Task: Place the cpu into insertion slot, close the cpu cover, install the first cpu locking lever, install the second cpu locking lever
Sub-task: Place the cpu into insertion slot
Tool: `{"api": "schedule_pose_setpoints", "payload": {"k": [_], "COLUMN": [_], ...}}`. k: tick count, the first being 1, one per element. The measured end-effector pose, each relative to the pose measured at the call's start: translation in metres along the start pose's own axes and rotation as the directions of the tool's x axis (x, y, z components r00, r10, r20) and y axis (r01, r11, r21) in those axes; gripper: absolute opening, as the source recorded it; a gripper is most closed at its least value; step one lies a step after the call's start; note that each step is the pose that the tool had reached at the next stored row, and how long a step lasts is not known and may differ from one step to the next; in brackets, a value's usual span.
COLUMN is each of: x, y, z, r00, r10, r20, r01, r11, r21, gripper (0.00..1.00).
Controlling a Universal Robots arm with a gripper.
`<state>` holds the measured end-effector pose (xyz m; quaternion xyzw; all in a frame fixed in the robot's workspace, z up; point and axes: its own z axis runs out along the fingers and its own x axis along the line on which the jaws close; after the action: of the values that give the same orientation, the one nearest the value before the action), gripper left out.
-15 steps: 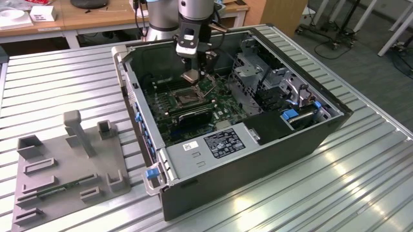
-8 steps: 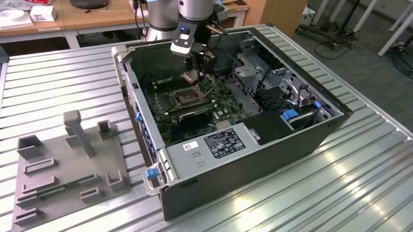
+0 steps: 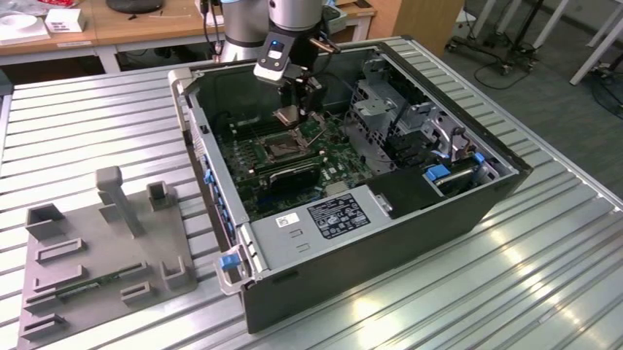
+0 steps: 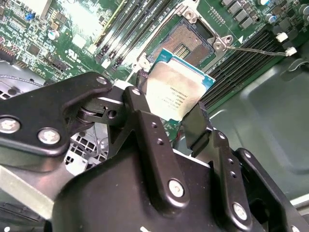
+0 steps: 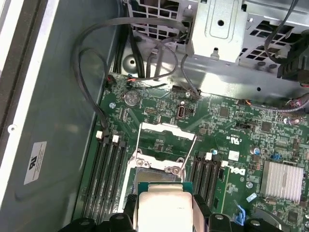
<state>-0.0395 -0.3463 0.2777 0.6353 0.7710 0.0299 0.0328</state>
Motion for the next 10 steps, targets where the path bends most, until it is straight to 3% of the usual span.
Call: {"api": "schedule_pose_setpoints", "payload": {"k": [2,3,4,6,7,10], "x": [0.0001,0.0002,0.0003,0.0004,0.0004,0.0004], "y": [-0.0004,-0.0008,-0.0014,-0.0016,-0.0017,-0.0018], "z": [0.0001,0.0001,0.0005,0.0011,0.0019,0.0032], "r00": [1.0000,1.0000,0.9999,0.9995,0.9977,0.9925], "r10": [0.001,0.003,0.010,0.032,0.067,0.121], "r20": [0.0004,0.0014,0.0043,0.0067,0.0099,0.0146], "r01": [-0.001,-0.003,-0.010,-0.032,-0.067,-0.121], "r11": [1.0000,1.0000,0.9998,0.9993,0.9976,0.9925], "r21": [-0.0021,-0.0054,-0.0140,-0.0165,-0.0162,-0.0160], "gripper": [0.54,0.54,0.54,0.54,0.54,0.54]}}
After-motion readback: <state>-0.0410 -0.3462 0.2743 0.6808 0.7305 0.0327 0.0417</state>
